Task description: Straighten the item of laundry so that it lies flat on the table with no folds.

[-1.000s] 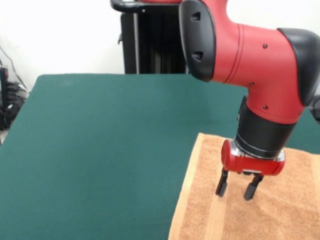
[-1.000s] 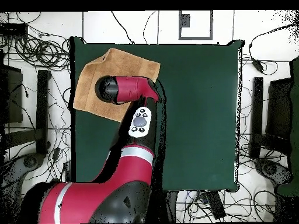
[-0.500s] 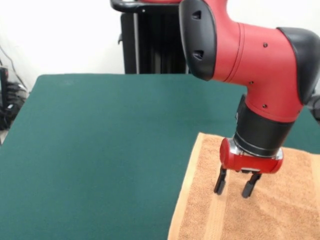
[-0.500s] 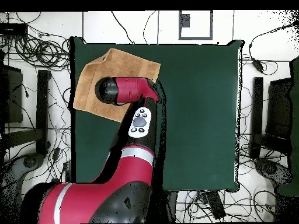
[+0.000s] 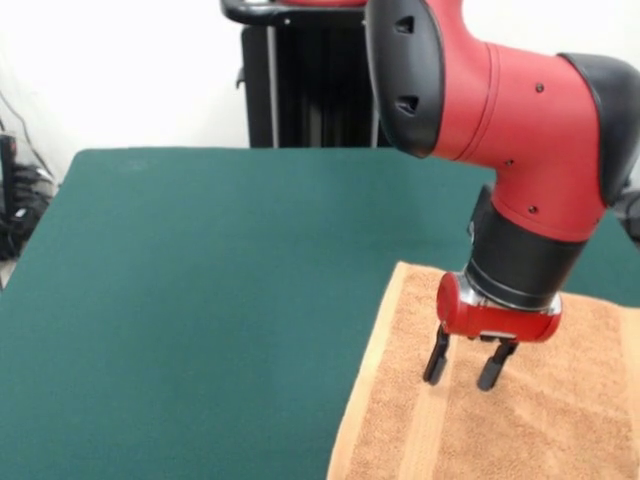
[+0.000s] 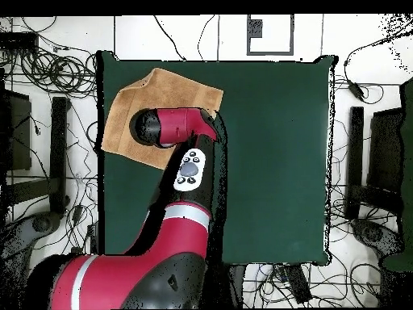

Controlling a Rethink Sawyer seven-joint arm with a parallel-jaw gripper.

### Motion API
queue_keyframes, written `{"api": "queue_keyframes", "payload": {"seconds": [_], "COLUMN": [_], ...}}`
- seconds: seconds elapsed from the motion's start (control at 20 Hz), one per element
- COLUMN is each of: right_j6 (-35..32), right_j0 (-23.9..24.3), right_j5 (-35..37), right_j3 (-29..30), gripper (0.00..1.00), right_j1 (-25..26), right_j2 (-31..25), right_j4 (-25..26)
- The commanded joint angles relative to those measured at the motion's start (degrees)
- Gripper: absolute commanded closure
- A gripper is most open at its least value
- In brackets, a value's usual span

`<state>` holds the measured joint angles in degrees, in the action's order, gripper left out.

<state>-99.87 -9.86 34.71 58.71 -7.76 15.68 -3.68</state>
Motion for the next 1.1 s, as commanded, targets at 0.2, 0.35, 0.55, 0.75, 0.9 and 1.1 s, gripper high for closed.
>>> {"api": "queue_keyframes", "payload": {"seconds": [0.2,0.35,0.55,0.75,0.9,1.1], "right_j6": [1.96,1.98,4.77,5.95,5.23,5.19], "right_j0": [-0.75,-0.68,-0.06,0.41,0.50,0.91], "right_j5": [16.56,18.07,20.71,21.51,19.90,17.06], "right_j3": [11.77,12.68,14.33,16.65,17.93,19.08], "gripper": [0.00,0.00,0.00,0.00,0.00,0.00], "right_j1": [7.86,7.95,7.40,6.92,7.49,8.68], "right_j2": [-1.49,-1.44,-2.00,-2.30,-1.99,-1.69], "right_j4": [8.04,8.55,10.42,12.31,13.92,16.42]}}
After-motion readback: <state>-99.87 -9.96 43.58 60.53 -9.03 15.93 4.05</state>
